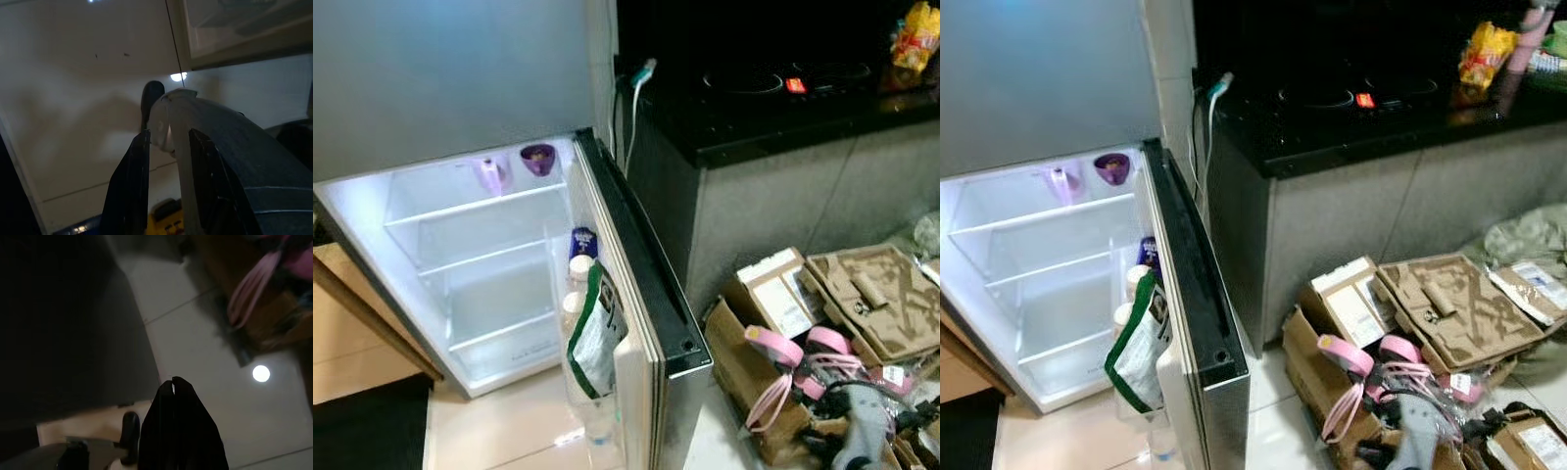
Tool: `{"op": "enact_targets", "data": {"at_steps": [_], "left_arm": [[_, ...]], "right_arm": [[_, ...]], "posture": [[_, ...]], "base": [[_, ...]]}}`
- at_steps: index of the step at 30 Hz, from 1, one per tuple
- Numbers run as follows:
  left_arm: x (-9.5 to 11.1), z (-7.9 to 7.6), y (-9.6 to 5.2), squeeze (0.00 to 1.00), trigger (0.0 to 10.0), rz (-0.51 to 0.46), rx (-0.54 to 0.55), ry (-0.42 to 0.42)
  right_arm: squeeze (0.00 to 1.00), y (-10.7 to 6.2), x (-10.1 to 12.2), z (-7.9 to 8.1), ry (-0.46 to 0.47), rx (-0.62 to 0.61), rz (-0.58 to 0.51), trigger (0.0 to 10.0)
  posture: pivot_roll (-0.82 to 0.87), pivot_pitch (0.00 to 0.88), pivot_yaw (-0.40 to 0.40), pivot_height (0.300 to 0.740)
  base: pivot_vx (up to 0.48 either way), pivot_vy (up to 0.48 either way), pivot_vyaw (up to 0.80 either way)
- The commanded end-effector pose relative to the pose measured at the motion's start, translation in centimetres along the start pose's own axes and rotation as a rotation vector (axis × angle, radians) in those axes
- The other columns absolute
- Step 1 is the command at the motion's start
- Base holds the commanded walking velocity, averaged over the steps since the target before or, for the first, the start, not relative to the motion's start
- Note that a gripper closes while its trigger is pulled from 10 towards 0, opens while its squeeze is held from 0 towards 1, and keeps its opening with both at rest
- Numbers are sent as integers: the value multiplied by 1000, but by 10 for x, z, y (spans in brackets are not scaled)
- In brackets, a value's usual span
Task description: Restocking fridge
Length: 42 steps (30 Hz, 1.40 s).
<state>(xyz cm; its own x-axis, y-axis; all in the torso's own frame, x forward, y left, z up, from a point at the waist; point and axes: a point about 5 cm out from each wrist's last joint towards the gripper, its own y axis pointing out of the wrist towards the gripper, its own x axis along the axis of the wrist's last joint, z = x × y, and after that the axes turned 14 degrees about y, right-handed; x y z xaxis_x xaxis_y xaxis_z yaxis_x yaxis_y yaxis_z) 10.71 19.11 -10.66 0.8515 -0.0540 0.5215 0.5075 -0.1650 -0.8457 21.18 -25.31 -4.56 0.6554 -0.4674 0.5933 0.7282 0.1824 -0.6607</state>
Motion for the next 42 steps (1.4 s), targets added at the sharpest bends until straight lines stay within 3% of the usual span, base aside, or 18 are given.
{"op": "enact_targets", "data": {"at_steps": [1, 6, 11, 29, 35, 37, 39, 42], "left_arm": [[-10, -4, -2, 0, 10000, 37, -9, -10], [-9, -4, -1, 0, 10000, 34, -9, -13], [-11, -9, -1, 0, 10000, 40, -18, -16], [-7, -11, 2, 0, 10000, 32, -20, -23], [-6, -12, 2, 0, 10000, 31, -20, -25], [-7, -12, 2, 0, 10000, 32, -21, -25], [-7, -13, 2, 0, 10000, 32, -23, -26], [-7, -13, 2, 0, 10000, 33, -23, -27]], "right_arm": [[0, -6, -11, -12, -7, -67, 31, 10000], [0, -14, -25, -22, 4, -136, 57, 10000], [0, -17, -23, -29, 11, -174, 42, 10000], [0, -12, -14, -23, 20, -180, -10, 10000], [0, -9, -11, -17, 45, -119, -26, 10000], [0, -6, -9, -11, 54, -66, -29, 10000], [0, 1, -6, 6, 62, 80, -15, 10000], [0, 4, -6, 14, 55, 146, -2, 10000]], "posture": [[-65, 0, 7, 740], [-65, 0, 7, 740], [-78, 5, 7, 740], [-85, 11, 7, 740], [-87, 13, 4, 740], [-87, 13, 4, 740], [-88, 15, 4, 740], [-88, 15, 4, 740]], "base": [[0, 0, 731], [0, 0, 726], [0, 0, 731], [0, 0, 727], [0, 0, 328], [0, 0, 0], [0, 0, 0], [0, 0, 0]]}}
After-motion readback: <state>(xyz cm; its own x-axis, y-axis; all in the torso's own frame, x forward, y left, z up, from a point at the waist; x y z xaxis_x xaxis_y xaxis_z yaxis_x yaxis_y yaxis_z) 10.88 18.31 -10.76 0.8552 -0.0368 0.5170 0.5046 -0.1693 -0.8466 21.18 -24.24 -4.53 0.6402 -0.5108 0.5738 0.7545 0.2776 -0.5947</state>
